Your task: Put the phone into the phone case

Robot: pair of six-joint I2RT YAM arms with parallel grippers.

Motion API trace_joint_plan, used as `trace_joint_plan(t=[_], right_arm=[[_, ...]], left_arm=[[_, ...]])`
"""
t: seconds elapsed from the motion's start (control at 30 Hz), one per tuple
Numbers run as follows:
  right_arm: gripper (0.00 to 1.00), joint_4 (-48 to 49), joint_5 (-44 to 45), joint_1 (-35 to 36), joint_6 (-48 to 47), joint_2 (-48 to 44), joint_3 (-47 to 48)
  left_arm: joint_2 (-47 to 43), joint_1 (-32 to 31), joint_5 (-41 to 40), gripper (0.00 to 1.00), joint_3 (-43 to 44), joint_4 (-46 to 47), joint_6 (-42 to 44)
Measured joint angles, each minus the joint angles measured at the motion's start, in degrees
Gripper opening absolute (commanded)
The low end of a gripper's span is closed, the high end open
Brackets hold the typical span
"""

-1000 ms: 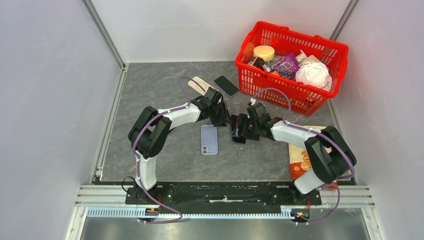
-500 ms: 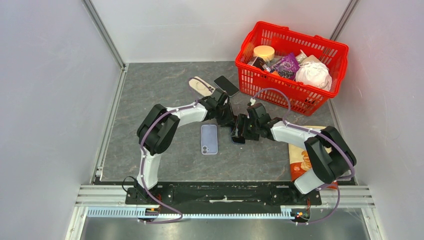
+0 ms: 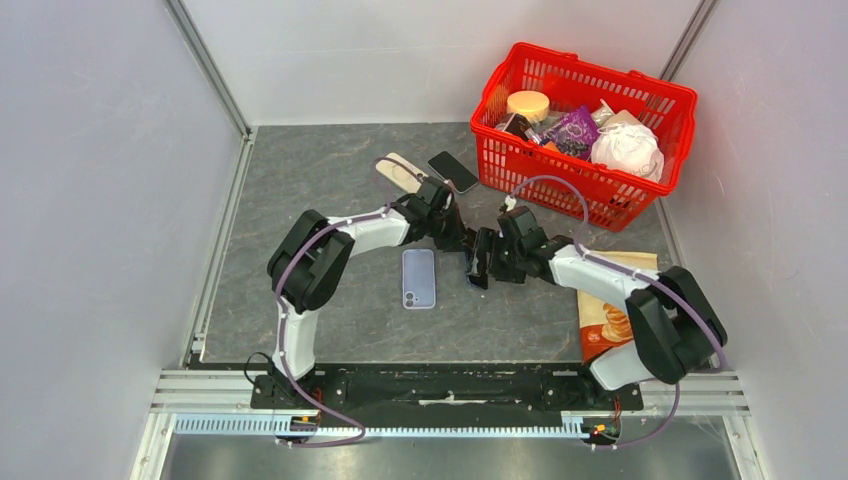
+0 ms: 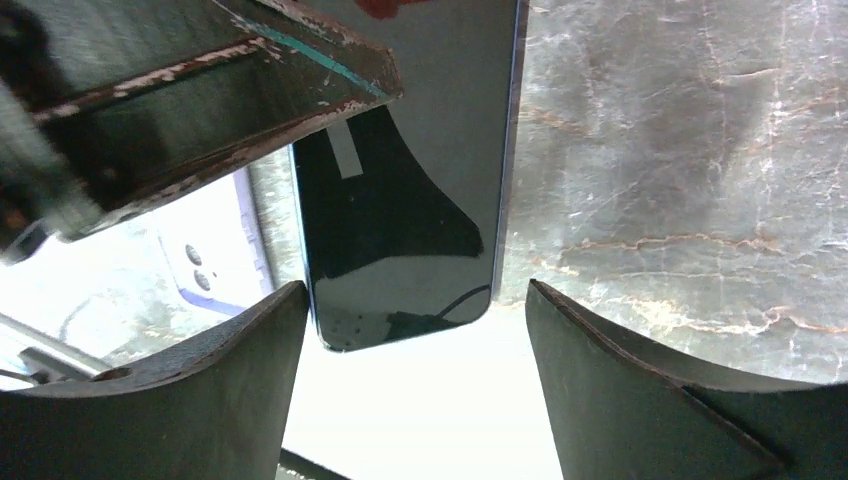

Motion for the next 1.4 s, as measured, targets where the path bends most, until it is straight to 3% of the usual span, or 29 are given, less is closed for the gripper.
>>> trace_joint_plan(t=[0.33, 0.53, 0.73, 1.03, 1.27, 1.4], right_arm=[[0.84, -1.49, -2.56, -1.95, 0.31, -8.63, 0.33], [0.76, 0.22, -10.34, -4.15, 0.48, -8.59, 0.48], [0.69, 7.96, -19.78, -5.11, 4.02, -8.13, 0.46], [0.60, 22.21, -28.52, -5.38, 12.90, -4.63, -0.28], [0.43, 28.52, -30.75, -5.44, 17.90, -4.46, -1.81], [0.19, 31.23, -31.71, -5.92, 20.70, -4.46, -2.78]], left_arm=[[-9.29, 4.70, 3.15, 0.02, -11.34, 2.19, -0.20], [-17.86, 8.68, 11.47, 0.02, -23.34, 14.78, -4.48], [-22.82, 11.47, 17.99, 0.02, -31.58, 28.65, -11.72], [-25.70, 11.80, 21.38, 0.02, -33.09, 38.29, -17.00], [-25.83, 11.87, 22.93, 0.02, -33.22, 42.93, -19.52], [-25.83, 12.17, 23.30, 0.09, -33.33, 44.11, -20.13]])
